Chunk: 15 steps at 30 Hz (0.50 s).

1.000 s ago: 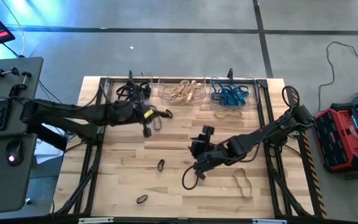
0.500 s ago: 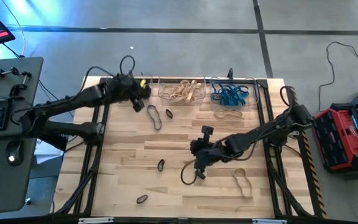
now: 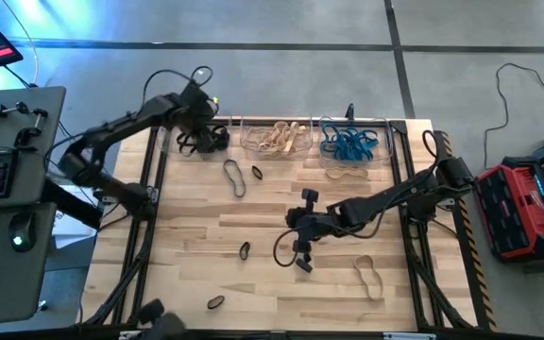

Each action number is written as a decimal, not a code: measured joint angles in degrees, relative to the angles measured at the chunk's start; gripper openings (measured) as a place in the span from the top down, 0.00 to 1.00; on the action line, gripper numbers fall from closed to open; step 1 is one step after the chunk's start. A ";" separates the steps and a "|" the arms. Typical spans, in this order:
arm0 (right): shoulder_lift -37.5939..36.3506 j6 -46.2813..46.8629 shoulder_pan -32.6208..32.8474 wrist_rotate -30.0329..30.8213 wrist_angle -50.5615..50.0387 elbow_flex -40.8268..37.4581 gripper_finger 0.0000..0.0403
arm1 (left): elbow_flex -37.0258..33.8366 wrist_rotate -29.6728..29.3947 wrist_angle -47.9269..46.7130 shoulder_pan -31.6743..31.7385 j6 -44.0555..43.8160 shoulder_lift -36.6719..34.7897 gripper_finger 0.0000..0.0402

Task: Sort rubber bands into baskets
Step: Put the black rubber band into the left transparent bin

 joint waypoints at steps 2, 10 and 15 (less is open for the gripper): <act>0.00 -0.01 0.04 -0.02 -0.09 0.00 1.00 | 2.63 -0.04 -3.37 1.07 2.89 3.63 1.00; 0.00 0.04 0.22 -0.02 -0.39 0.00 1.00 | 5.66 -1.22 -11.30 1.57 15.45 12.27 1.00; 0.00 -0.17 0.51 0.02 -0.42 0.00 1.00 | 4.97 -4.28 -11.94 1.53 19.11 15.31 1.00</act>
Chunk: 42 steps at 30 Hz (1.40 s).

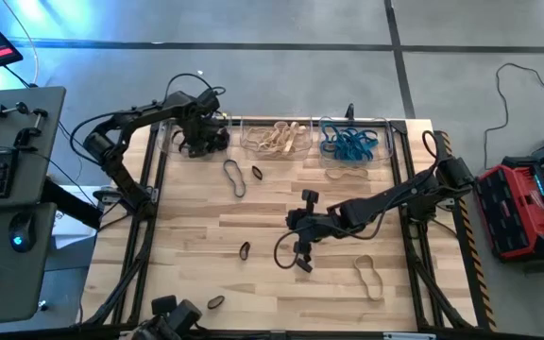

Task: Sort rubber bands into baskets
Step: Put the black rubber band into the left transparent bin

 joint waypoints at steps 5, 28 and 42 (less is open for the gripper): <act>0.00 0.00 0.04 0.00 -0.19 0.00 1.00 | -0.38 -2.42 5.13 -0.63 -3.71 0.69 0.97; 0.00 -1.29 0.04 -0.07 -1.18 0.00 1.00 | -0.26 2.28 -6.19 -20.72 -15.96 -19.34 0.55; -0.02 -1.29 0.04 -0.38 -1.27 0.00 1.00 | -0.30 13.28 -10.65 -63.71 -38.84 -21.54 0.56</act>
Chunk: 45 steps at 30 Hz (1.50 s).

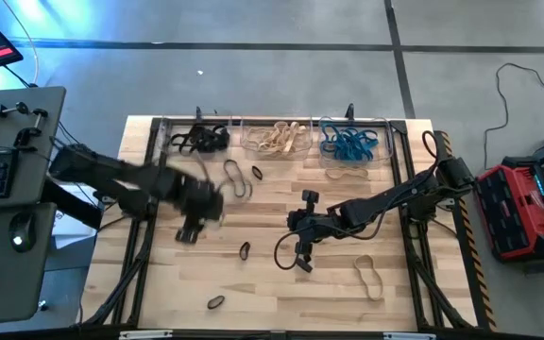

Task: Sort rubber bands into baskets
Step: Put the black rubber band into the left transparent bin

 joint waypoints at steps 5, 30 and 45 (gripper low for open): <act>0.00 -0.77 0.00 -0.03 0.00 0.00 1.00 | -0.02 -0.13 6.27 -15.46 -15.08 1.32 0.56; -0.02 -6.64 0.00 0.14 3.05 0.00 1.00 | 5.85 -11.34 26.66 -43.17 -72.60 32.82 0.56; -0.02 -7.71 -0.17 0.14 3.02 0.00 1.00 | 7.19 -15.88 26.71 -42.57 -74.84 35.30 0.56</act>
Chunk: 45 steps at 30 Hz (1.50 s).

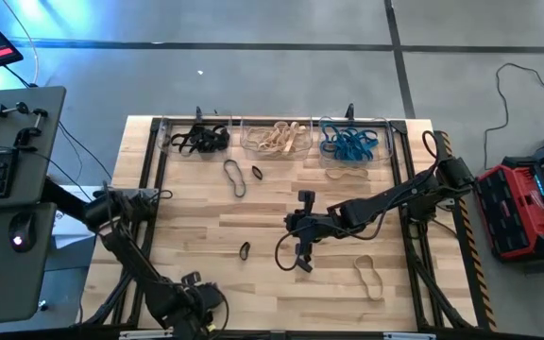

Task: Sort rubber bands into baskets
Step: Put the black rubber band into the left transparent bin

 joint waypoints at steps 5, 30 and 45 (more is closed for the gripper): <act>0.00 -0.01 0.00 0.00 0.00 0.00 1.00 | 0.00 0.39 -0.75 1.21 -0.30 0.00 0.59; 0.00 -1.47 0.00 2.27 -0.83 0.00 1.00 | -0.02 3.40 -9.97 6.68 4.50 -8.07 1.00; 0.00 1.87 -1.00 1.71 -1.71 0.00 1.00 | -0.02 0.24 -19.06 39.29 38.49 -28.64 1.00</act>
